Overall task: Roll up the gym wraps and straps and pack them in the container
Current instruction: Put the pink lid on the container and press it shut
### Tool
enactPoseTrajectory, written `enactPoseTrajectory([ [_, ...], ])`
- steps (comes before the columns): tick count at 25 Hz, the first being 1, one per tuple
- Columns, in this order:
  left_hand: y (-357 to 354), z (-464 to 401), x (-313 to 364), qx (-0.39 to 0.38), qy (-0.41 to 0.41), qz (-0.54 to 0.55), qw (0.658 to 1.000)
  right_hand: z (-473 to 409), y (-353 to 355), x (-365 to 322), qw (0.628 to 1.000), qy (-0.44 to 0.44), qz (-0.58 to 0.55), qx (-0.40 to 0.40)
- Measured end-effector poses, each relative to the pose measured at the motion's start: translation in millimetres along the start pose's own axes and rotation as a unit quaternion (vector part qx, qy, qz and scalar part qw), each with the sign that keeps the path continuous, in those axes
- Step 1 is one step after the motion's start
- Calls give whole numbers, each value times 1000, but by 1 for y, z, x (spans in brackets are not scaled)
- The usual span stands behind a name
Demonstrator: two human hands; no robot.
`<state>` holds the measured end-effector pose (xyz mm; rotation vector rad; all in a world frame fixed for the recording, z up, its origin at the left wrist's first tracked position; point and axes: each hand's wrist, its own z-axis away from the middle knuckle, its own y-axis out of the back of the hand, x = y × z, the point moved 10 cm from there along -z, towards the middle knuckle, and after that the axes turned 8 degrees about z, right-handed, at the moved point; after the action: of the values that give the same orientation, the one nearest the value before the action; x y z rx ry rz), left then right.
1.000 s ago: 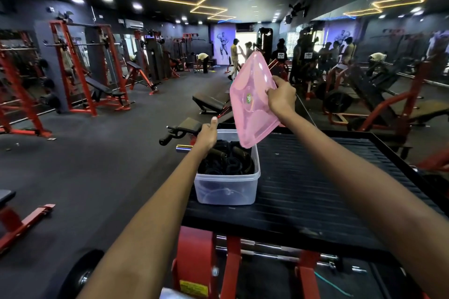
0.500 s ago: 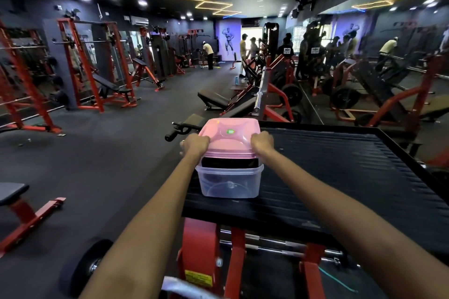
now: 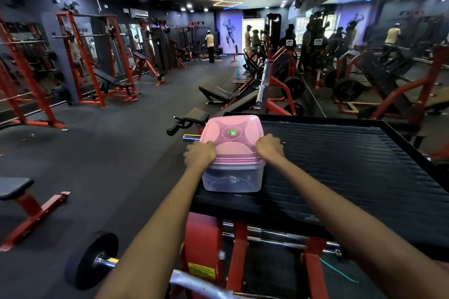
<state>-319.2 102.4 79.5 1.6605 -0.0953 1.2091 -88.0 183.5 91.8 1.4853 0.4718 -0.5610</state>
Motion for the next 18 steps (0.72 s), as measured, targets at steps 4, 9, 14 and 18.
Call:
enactPoseTrajectory([
  [4, 2, -7, -9, -16, 33, 12, 999, 2, -6, 9, 999, -20, -37, -8],
  [9, 3, -1, -12, -25, 39, 25, 999, 8, -3, 7, 999, -6, -39, 2],
  [14, -1, -3, -11, -94, 29, 39, 994, 5, -10, 1, 998, 17, 10, -63],
  [18, 0, 0, -5, -85, 15, -4, 996, 6, -12, 1, 996, 23, 22, -82],
])
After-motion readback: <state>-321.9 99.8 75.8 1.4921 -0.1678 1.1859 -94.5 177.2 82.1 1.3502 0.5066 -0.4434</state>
